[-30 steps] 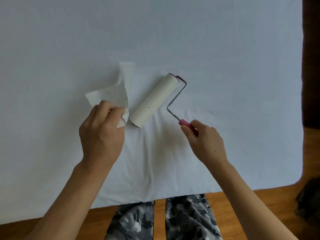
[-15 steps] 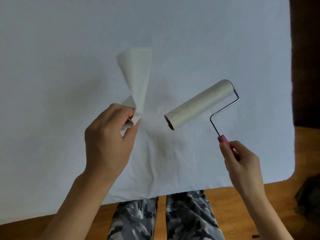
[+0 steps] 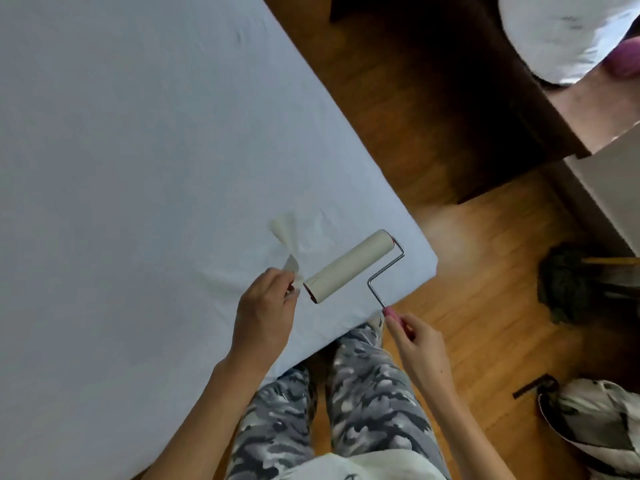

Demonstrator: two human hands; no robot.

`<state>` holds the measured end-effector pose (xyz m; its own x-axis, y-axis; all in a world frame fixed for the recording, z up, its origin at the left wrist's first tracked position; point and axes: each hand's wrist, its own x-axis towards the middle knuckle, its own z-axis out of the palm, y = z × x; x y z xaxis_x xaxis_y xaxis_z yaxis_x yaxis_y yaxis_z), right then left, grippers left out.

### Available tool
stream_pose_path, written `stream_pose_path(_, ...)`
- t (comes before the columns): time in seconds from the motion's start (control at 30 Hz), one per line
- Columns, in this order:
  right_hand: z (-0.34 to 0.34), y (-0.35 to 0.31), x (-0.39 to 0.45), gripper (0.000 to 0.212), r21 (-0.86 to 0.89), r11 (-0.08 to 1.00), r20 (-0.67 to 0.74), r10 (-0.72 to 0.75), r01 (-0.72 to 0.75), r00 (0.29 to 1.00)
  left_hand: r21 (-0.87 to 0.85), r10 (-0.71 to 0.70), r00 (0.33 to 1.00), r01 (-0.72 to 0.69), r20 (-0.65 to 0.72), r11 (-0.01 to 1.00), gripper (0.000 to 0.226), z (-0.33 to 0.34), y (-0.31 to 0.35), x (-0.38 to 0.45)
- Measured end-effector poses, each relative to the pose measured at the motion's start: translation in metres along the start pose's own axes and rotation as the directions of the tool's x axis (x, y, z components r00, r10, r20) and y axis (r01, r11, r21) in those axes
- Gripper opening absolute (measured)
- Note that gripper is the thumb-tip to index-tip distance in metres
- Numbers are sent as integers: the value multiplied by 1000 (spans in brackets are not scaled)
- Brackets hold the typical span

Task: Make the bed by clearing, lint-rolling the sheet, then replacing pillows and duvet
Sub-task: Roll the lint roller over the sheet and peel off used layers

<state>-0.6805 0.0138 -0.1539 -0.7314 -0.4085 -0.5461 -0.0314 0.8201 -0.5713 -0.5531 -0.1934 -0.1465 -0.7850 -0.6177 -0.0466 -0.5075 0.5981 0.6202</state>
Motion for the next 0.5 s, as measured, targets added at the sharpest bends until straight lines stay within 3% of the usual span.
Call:
stream_pose_path(0.17, -82, 44, -39, 22, 40, 997, 15, 62, -63, 998, -14, 89, 988, -88, 125, 996, 56, 6, 98, -8)
stream_pose_path(0.33, -166, 104, -46, 32, 17, 995, -40, 99, -98, 994, 16, 153, 980, -156, 130, 988, 32, 40, 198, -4)
stream_pose_path(0.5, -245, 156, -57, 28, 169, 975, -150, 171, -146, 974, 41, 158, 977, -165, 143, 985, 13, 84, 288, 21)
